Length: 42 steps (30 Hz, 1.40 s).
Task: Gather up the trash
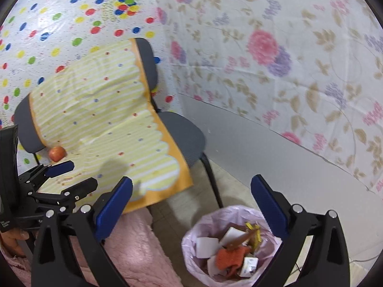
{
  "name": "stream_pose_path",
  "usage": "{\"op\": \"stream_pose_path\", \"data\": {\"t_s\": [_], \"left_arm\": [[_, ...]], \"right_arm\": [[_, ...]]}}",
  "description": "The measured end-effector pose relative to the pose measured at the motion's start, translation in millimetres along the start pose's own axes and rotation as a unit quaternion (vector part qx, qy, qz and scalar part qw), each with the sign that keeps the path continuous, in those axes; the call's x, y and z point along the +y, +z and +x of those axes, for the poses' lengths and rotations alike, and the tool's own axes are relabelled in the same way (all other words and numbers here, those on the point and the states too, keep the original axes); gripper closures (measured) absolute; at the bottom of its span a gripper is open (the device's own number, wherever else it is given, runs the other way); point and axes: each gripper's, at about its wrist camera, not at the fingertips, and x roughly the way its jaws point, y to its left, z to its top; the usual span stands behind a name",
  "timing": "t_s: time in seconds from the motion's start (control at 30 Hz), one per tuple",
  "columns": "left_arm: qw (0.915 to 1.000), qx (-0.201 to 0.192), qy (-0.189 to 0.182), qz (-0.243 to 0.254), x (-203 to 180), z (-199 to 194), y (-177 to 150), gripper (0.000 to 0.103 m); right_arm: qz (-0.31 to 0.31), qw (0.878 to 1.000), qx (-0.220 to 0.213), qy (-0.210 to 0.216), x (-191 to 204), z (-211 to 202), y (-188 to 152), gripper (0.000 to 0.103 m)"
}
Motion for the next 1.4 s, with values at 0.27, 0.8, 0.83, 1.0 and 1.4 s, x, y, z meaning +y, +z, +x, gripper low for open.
{"op": "stream_pose_path", "data": {"t_s": [0.27, 0.8, 0.83, 1.0, 1.4], "left_arm": [[0.9957, 0.006, 0.079, -0.049, 40, -29, -8, 0.01], [0.9628, 0.013, 0.221, -0.154, 126, -87, -34, 0.009], [0.9609, 0.015, 0.228, -0.157, 129, -89, -36, 0.009], [0.9562, 0.018, 0.24, -0.167, 138, -95, -41, 0.009], [0.9577, 0.017, 0.235, -0.165, 140, -92, -38, 0.009]], "right_arm": [[-0.02, 0.997, 0.0, 0.076, 41, 11, 22, 0.006], [-0.129, 0.982, 0.041, 0.13, 140, 46, 41, 0.006], [-0.134, 0.981, 0.044, 0.134, 144, 47, 41, 0.006], [-0.149, 0.977, 0.048, 0.147, 158, 50, 42, 0.006], [-0.147, 0.977, 0.05, 0.145, 160, 53, 43, 0.006]]}}
